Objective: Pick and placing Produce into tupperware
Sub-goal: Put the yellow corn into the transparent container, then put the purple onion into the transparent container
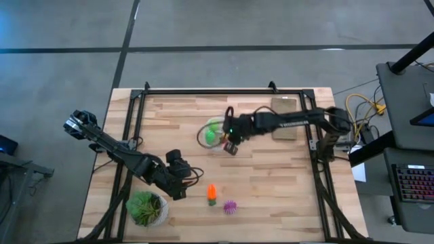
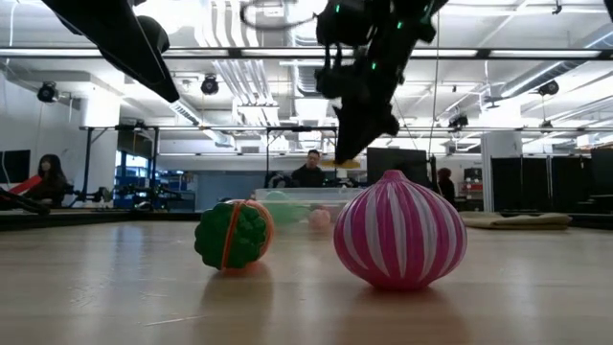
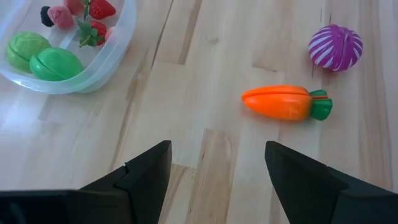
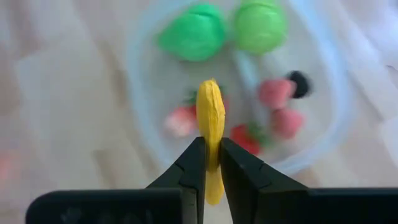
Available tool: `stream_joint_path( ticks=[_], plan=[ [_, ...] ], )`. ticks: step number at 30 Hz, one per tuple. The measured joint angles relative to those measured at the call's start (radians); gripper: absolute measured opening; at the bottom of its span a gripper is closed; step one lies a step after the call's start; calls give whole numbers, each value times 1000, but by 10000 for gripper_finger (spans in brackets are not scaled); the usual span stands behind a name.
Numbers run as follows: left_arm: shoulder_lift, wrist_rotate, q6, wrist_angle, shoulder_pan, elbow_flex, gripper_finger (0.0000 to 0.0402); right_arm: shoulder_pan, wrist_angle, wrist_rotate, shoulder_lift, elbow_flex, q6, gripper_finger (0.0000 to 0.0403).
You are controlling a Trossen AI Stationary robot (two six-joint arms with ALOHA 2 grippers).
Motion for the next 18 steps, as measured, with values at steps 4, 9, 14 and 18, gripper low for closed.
stream_joint_path(
  ticks=[4,9,14,18],
  plan=[
    [-3,-6,0,0,0,0,244,-90,11,-49,26,0,-19,38],
    [-4,-18,-1,0,10,0,244,-117,52,-163,63,-1,-60,41],
    [-5,-19,0,-1,30,0,244,-98,58,-174,107,-1,-82,83],
    [-6,-18,0,-5,40,0,244,-99,57,-140,105,0,-90,142]
  ],
)
